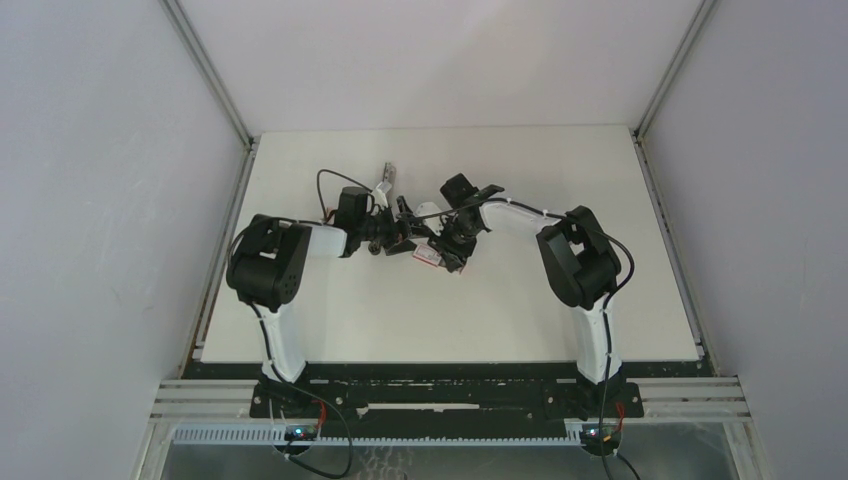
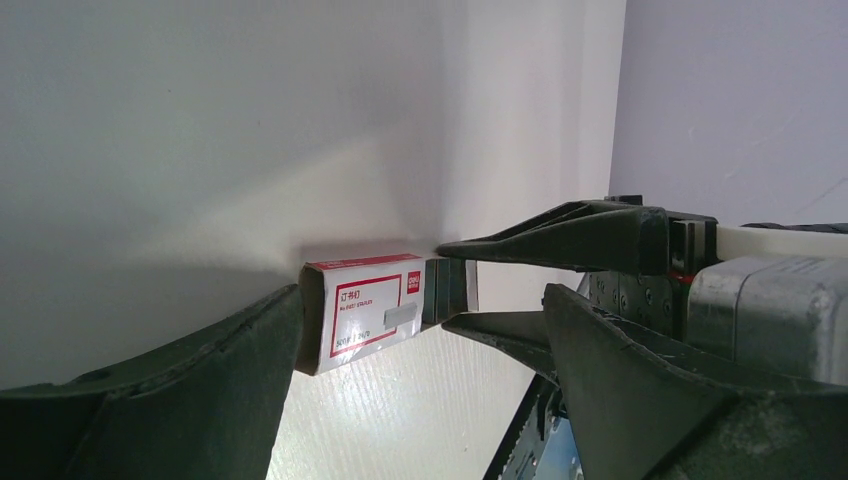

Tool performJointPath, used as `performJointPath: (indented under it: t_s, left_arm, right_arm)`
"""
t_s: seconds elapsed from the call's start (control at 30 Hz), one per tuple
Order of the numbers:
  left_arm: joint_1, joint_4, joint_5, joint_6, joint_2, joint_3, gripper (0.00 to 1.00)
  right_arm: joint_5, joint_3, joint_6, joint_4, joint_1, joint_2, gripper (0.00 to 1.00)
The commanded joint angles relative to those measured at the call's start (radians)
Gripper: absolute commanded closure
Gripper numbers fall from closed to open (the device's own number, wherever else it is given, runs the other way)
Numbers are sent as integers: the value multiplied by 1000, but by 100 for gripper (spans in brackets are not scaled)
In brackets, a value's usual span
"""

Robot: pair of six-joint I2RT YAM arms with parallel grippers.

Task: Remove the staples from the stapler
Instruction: Close the staple box at the center of the board.

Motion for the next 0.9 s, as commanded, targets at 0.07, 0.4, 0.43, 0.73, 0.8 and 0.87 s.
performJointPath:
  t_s: [0.07,0.4,0.43,0.73,0.8,0.87]
  left_arm:
    - [-7,-53,-15,15,44,-17,4]
    - [-17,-50,-14,2,29,-27,4]
    - [-16,-49,-13,1,30,-28,4]
    - [-16,-48,-9,3,37,-22,3]
    - [-16,-48,-9,4,38,-20,3]
    - [-16,-48,-8,4,43,-18,3]
  right_arm:
    - [5,28,-13,-4,18,4,63]
    - [60,24,49,70,25,-3,63]
    - [61,25,48,70,27,-4,62]
    - [66,1,17,52,19,-65,52]
    - [53,-12,12,56,6,-100,43]
    - [37,-23,4,57,-2,-133,37]
